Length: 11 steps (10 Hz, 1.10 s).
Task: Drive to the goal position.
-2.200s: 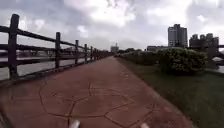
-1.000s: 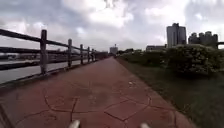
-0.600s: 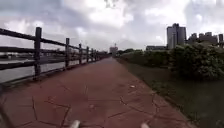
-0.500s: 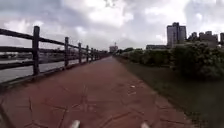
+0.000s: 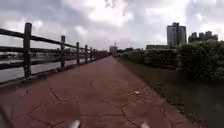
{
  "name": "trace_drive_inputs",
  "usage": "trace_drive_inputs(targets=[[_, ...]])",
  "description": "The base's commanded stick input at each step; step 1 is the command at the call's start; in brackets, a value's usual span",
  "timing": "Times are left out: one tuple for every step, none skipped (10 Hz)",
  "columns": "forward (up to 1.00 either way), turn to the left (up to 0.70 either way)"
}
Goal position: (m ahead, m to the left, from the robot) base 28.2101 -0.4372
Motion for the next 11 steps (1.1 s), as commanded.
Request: trace_drive_inputs(targets=[[0.70,0.00],[0.70,0.00],[0.70,0.00],[0.70,0.00],[0.70,0.00],[0.70,0.00],[0.70,0.00],[0.70,0.00],[0.70,0.00],[0.70,0.00],[0.70,0.00]])
